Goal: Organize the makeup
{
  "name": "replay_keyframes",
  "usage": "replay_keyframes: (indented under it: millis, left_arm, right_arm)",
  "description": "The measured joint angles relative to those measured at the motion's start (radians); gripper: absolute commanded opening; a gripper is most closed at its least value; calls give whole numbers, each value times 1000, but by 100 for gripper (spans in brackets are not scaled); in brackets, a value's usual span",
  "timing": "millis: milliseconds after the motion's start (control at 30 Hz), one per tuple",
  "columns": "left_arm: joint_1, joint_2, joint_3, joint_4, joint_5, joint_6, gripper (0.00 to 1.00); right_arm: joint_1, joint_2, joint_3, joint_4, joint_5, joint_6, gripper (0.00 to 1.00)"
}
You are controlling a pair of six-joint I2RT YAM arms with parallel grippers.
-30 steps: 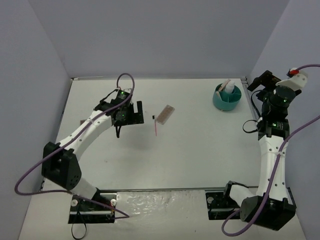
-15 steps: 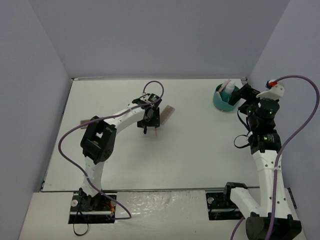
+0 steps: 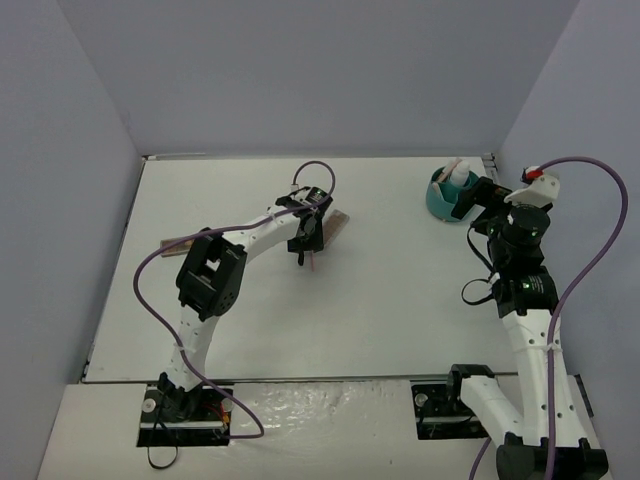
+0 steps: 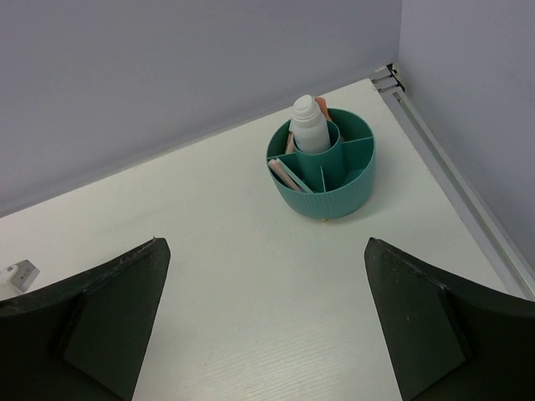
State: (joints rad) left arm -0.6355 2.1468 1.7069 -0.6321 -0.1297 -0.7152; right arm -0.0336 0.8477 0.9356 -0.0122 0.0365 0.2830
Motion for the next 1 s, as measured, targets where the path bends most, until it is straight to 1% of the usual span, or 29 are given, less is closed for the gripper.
replay_keyframes:
  millis: [67, 167, 300, 367, 500, 533, 633, 733, 833, 933, 1000]
  left_arm:
    - [0, 0, 0, 6, 0, -5, 39]
    - [0, 2, 0, 10, 0, -12, 35]
    - [0, 24, 1, 15, -3, -24, 27]
    - [0, 34, 8, 20, -5, -28, 21]
    - [-2, 40, 16, 19, -13, -31, 3]
    - [-3, 40, 16, 18, -16, -32, 0]
    - [-6, 40, 16, 17, -26, -34, 0]
    - [-6, 27, -8, 37, -39, -32, 0]
    - [-8, -46, -125, 82, -49, -19, 0]
    - [-12, -145, -251, 105, -54, 13, 0]
    - [-13, -223, -336, 189, -50, 50, 0]
  right_arm:
    - [4, 0, -5, 0, 3, -3, 100]
    - [9, 0, -6, 0, 9, -7, 100]
    - [12, 0, -6, 1, 15, -15, 100]
    - [14, -1, -6, 1, 16, -19, 100]
    - [16, -1, -6, 1, 17, -23, 100]
    - [16, -1, -6, 1, 16, -23, 100]
    - [16, -1, -6, 1, 9, -26, 100]
    - [17, 0, -6, 1, -33, -29, 100]
    - [21, 13, -6, 10, -130, -30, 100]
    - [22, 46, -6, 29, -240, -18, 97]
    - [28, 74, -7, 59, -325, 23, 94]
